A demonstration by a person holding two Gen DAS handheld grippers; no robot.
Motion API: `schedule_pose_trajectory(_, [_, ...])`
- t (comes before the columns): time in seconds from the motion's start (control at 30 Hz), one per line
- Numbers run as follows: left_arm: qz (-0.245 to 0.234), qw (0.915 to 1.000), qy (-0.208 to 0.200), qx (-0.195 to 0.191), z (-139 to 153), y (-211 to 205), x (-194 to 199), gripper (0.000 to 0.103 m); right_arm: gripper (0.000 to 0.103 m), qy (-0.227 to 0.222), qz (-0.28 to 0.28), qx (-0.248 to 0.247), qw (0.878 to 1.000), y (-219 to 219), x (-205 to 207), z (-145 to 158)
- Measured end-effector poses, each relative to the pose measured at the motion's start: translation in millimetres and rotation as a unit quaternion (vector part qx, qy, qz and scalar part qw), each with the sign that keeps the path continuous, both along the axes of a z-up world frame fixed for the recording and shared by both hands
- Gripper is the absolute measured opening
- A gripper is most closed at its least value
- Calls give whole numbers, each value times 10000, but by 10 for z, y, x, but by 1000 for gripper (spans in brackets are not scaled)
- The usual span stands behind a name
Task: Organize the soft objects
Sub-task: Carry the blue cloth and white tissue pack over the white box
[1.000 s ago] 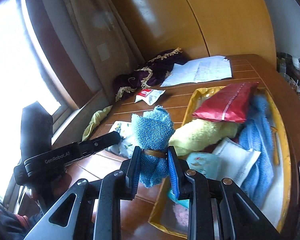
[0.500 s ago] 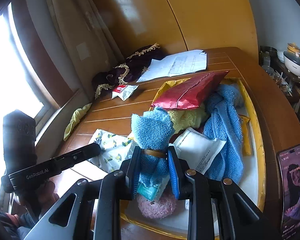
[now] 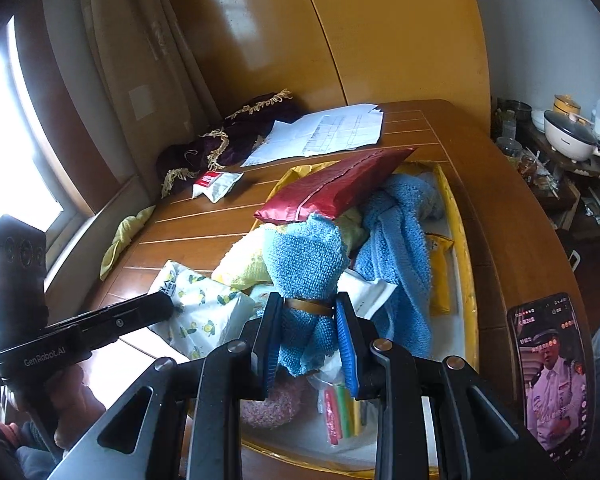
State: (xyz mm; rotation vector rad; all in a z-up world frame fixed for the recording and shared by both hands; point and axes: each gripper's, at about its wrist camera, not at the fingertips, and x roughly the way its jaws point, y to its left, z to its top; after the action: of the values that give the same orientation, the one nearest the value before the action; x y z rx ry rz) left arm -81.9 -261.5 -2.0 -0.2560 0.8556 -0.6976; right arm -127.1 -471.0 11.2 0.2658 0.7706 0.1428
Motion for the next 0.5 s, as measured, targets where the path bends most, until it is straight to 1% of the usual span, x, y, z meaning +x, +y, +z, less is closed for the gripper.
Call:
schedule_pose_trajectory(0.07, [-133,9999,-31,30,6,-54,-25,20,27,75,-77,-63,9999,-39,-8,-30])
schedule_pose_trajectory(0.2, [-500,9985,-53,230,-22,-228,-85,20,27,233,-122,-94,9996,-77,17,-97])
schedule_pose_trajectory(0.33, [-861,9949,-68,519,-117,-429,-157,20,30,194,-165,-190,9995,-81,36,-65])
schedule_pose_trajectory(0.4, [-891,9941,-66,618,-151,-506,-155,21,30,163,-244,-328,9990,-68,58,-49])
schedule_pose_trajectory(0.5, [-734,9948,-103,701,-186,-582,-111,25,33,156,-305,-485,9982,-25,91,-52])
